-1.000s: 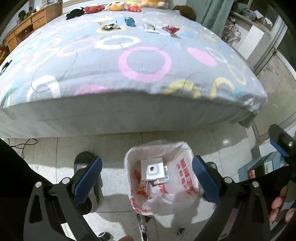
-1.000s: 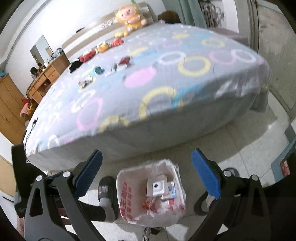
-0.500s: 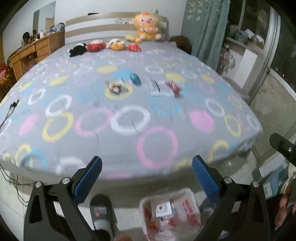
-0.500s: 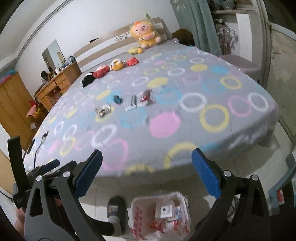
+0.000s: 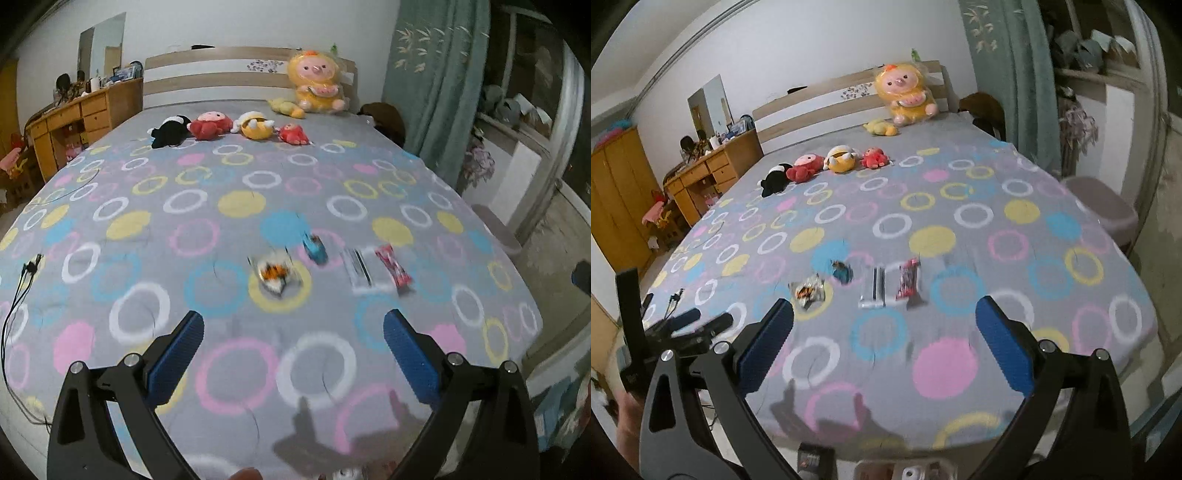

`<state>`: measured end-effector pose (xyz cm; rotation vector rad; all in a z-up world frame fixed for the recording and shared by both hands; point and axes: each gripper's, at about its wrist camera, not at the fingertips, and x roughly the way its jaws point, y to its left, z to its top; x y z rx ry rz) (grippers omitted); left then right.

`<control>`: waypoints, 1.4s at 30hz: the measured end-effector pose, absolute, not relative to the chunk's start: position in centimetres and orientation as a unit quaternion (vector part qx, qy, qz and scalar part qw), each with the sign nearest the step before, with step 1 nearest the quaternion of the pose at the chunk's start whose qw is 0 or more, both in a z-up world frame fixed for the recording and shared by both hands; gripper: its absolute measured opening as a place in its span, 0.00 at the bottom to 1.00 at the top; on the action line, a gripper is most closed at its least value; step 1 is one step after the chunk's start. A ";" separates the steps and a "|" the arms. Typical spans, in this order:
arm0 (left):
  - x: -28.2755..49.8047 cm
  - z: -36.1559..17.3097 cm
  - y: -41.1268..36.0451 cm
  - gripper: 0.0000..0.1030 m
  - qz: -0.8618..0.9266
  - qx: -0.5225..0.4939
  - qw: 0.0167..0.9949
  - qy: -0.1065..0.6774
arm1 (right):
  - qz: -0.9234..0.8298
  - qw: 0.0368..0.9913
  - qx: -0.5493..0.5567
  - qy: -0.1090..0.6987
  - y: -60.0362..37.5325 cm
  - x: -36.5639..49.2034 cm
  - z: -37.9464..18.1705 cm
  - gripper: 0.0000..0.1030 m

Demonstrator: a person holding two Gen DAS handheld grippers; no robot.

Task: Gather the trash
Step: 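Move both tools back over the bed toward the snack wrappers, then grasp the orange-print packet with the left tool while the right tool grasps the red candy stick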

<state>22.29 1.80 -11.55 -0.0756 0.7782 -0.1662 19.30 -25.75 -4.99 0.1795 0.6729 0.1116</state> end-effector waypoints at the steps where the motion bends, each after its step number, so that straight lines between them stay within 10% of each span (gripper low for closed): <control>1: 23.3 -11.5 2.0 0.92 -0.082 -0.039 0.921 0.378 | 0.054 0.937 0.089 0.333 -25.7 20.6 -4.9 0.94; 42: 43.1 -27.2 0.0 0.92 -0.058 -0.056 0.823 0.562 | -0.006 0.818 0.075 0.570 -24.3 46.2 -24.7 0.94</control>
